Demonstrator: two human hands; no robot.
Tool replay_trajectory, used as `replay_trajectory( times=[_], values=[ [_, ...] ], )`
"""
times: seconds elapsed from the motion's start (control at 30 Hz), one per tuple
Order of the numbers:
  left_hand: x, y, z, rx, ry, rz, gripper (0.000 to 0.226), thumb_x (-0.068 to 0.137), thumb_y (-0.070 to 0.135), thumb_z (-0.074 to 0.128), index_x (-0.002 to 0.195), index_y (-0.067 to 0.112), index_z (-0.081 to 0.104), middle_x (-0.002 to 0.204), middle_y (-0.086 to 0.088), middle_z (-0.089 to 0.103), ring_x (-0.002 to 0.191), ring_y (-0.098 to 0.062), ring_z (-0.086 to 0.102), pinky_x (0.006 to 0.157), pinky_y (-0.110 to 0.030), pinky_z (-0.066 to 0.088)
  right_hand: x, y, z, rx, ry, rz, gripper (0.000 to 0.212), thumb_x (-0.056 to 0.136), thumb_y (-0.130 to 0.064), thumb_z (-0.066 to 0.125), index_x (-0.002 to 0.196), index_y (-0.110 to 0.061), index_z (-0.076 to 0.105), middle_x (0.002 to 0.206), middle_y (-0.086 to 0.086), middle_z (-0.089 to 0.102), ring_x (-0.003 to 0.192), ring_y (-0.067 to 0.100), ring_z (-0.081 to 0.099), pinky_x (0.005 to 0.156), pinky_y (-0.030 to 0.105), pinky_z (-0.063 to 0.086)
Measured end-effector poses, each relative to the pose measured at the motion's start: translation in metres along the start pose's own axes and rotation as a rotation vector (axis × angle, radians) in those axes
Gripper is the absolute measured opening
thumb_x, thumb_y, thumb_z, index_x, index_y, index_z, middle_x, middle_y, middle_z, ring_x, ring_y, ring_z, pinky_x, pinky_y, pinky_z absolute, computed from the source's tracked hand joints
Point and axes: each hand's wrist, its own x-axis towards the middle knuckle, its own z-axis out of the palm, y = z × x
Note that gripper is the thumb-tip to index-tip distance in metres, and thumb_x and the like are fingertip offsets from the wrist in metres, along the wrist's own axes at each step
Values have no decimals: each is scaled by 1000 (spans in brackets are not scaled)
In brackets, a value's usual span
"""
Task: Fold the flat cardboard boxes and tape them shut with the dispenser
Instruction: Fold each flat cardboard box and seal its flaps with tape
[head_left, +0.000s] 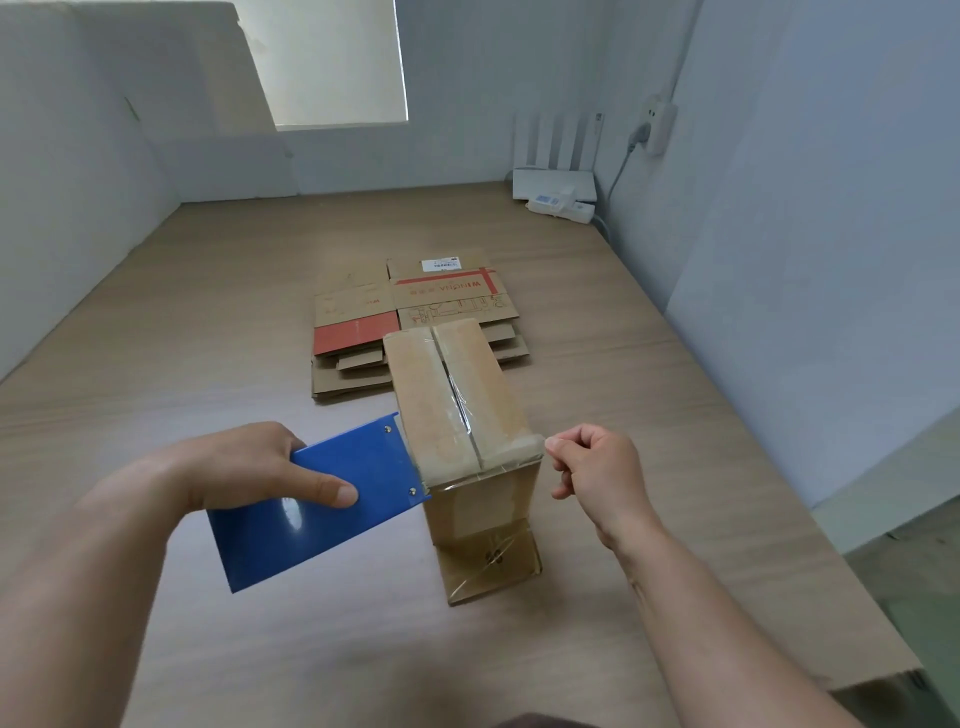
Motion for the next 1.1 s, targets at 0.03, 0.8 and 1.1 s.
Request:
replay_trajectory(
  times=[0.03, 0.8, 1.1],
  values=[
    [2, 1, 0, 4, -7, -3, 106, 7, 88, 68, 87, 19, 72, 78, 4, 75, 73, -16, 72, 81, -36, 54, 2, 1, 0, -1, 0, 7, 18, 87, -6, 61, 70, -4, 62, 57, -1, 53, 47, 13, 48, 49, 26, 48],
    [31, 3, 7, 36, -65, -98, 114, -1, 86, 67, 92, 20, 70, 82, 5, 75, 79, -17, 72, 83, -34, 55, 4, 36, 12, -306, 155, 66, 26, 97, -31, 44, 80, -15, 55, 82, 3, 57, 82, 24, 54, 71, 38, 46],
    [29, -8, 10, -17, -71, -66, 107, 10, 86, 70, 94, 20, 70, 84, 4, 75, 78, -17, 72, 83, -34, 54, -1, 24, 53, -452, 9, -179, 37, 100, -36, 38, 117, -6, 50, 112, 12, 59, 107, 29, 52, 88, 39, 44]
  ],
)
